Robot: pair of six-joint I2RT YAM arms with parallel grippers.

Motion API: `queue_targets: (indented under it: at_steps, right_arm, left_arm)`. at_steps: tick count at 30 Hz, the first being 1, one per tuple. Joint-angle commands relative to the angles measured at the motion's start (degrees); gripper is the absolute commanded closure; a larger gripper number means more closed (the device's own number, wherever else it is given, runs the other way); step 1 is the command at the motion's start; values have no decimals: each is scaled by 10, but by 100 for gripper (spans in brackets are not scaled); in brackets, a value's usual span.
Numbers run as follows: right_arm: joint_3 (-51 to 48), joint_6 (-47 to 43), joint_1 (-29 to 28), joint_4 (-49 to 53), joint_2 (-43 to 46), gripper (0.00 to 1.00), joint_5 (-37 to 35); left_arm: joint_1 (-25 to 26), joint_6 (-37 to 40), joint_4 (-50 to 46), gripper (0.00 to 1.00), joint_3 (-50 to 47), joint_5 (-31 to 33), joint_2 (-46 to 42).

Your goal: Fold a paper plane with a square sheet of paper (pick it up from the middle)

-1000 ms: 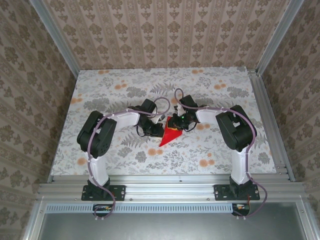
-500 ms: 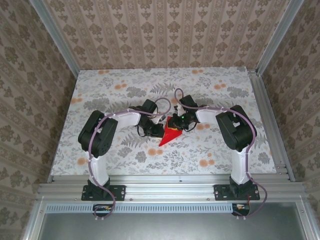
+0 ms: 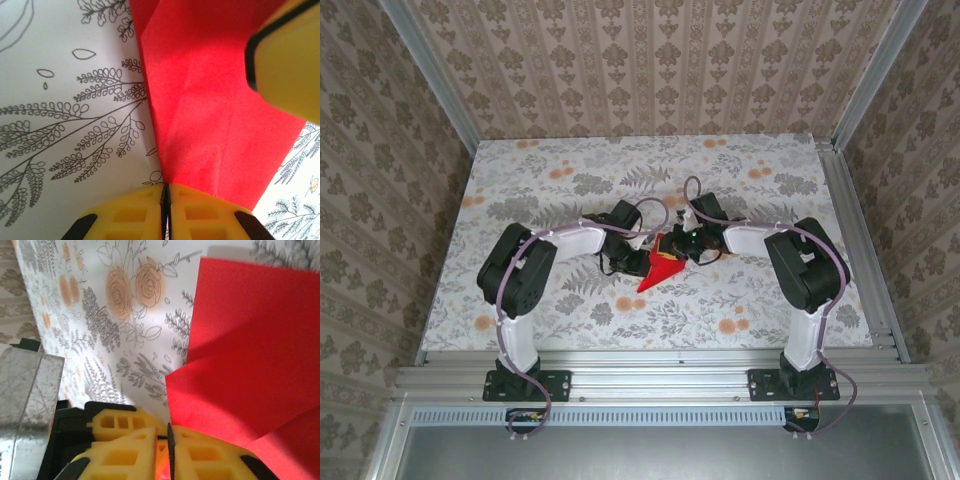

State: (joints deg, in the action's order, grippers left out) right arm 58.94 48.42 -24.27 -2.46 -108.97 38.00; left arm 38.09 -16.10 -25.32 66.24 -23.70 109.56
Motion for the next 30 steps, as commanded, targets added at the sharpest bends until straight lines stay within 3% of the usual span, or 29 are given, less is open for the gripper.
queue_targets:
  at_steps: [1, 14, 30]
  right_arm:
    - [-37, 97, -7, -87, 17, 87, 23]
    - [-75, 147, -36, -144, -2, 91, 2]
    - [-82, 56, -39, -19, -19, 92, -62]
  left_arm:
    - [20, 18, 17, 88, -33, 33, 27]
    - [26, 21, 46, 87, -52, 32, 18]
    - [27, 9, 63, 87, -57, -8, -21]
